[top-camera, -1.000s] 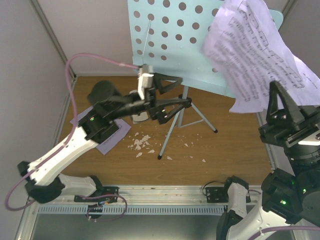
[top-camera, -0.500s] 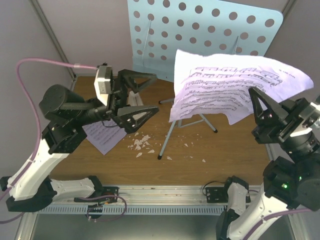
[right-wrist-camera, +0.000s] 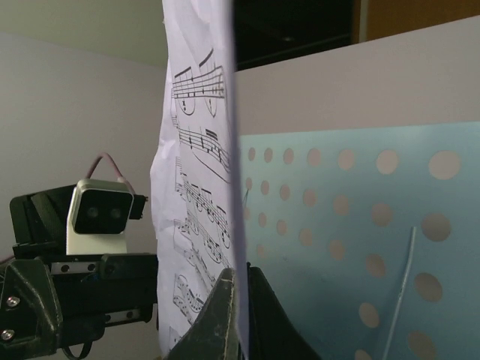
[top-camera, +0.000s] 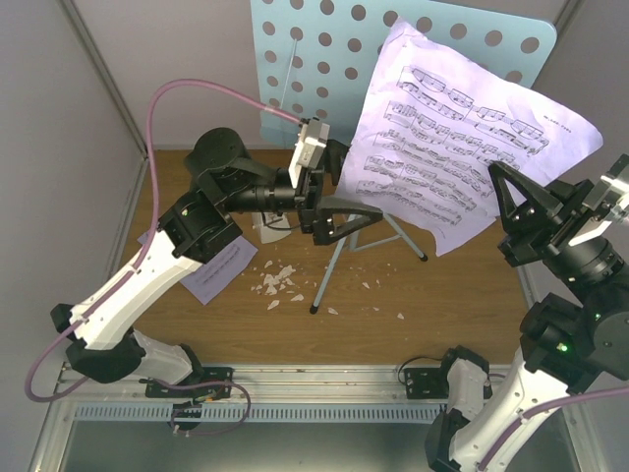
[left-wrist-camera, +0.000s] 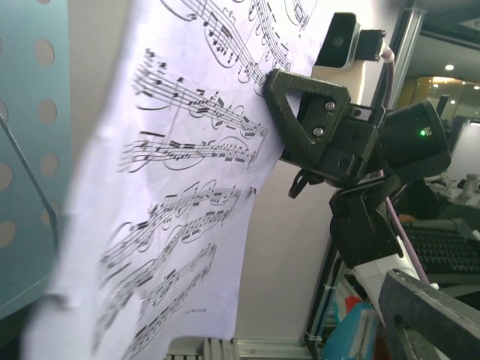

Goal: Pack up the instrument practice props

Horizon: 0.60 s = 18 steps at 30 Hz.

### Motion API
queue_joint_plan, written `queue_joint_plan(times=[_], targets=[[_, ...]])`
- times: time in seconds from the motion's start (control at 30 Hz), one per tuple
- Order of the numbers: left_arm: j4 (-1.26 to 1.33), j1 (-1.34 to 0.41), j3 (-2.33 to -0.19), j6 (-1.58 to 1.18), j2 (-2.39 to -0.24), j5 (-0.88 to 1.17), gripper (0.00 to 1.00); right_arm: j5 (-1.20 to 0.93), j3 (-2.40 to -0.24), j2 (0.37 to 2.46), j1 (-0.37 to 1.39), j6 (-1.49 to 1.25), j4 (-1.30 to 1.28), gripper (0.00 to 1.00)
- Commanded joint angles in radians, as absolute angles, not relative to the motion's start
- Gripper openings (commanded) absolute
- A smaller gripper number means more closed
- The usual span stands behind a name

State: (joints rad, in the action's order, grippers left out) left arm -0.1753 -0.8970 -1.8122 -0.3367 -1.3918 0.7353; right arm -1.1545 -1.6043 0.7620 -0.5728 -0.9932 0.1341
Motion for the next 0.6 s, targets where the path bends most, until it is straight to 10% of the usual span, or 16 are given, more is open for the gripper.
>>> queue_joint_plan(times=[0.0, 0.3, 0.47, 0.57], targets=[[-0.147, -0.904, -1.871, -0.320, -1.415, 0.762, 0.76, -1.183, -1.572, 0.775, -0.580, -0.976, 0.116, 0.00], [-0.155, -0.904, -1.862, -0.293, -1.419, 0.629, 0.01, -1.197, -1.525, 0.788, -0.580, -0.922, 0.071, 0.01], [-0.159, -0.901, -1.798, -0.279, -1.378, 0.555, 0.00, -1.175, -1.508, 0.791, -0.580, -0.844, -0.016, 0.16], [-0.183, -0.894, -1.771, -0.263, -1.345, 0.524, 0.00, -1.146, -1.510, 0.794, -0.579, -0.784, -0.105, 0.55]])
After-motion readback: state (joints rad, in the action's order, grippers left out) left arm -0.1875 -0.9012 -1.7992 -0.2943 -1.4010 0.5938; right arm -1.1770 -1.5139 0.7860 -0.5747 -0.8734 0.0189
